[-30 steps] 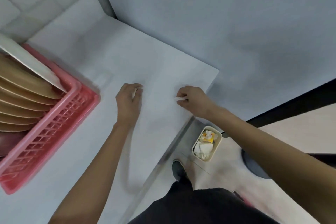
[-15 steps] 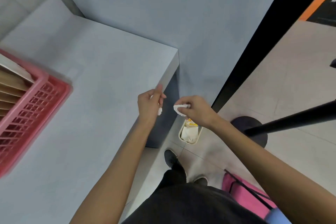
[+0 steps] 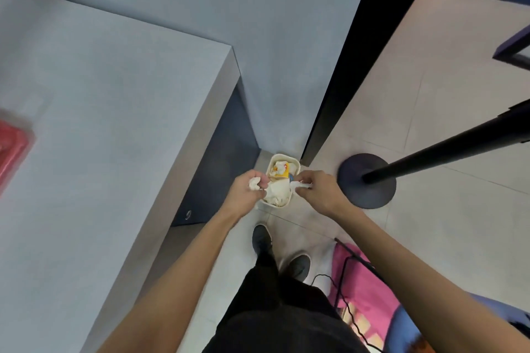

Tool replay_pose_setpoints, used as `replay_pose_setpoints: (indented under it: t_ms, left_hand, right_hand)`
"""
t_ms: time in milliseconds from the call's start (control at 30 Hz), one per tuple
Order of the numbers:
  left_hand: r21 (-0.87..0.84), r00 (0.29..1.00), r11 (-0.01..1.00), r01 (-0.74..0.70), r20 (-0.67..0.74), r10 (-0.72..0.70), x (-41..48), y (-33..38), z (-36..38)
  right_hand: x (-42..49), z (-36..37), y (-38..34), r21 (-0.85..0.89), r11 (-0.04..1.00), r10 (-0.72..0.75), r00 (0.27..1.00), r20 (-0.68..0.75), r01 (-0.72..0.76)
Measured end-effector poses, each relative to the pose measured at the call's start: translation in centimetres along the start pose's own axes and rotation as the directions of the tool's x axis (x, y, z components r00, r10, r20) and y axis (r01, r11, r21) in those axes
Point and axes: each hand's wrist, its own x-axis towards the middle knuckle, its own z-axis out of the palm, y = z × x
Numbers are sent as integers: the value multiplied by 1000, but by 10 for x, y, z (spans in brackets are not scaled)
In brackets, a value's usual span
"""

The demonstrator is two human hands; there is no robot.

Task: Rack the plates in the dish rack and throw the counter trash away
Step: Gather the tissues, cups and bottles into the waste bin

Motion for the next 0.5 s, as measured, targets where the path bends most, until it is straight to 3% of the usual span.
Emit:
replay_pose_setpoints:
  t_ms: [233,500]
  left_hand:
    - [-127,991,983,132,32,-129,67,-73,31]
    - [-11,986,986,166,6,-166,173,-162,75]
  right_hand:
    - [56,50,64,44,988,148,989,-15,-147]
    - [159,110,137,42,978,208,977,-50,-206]
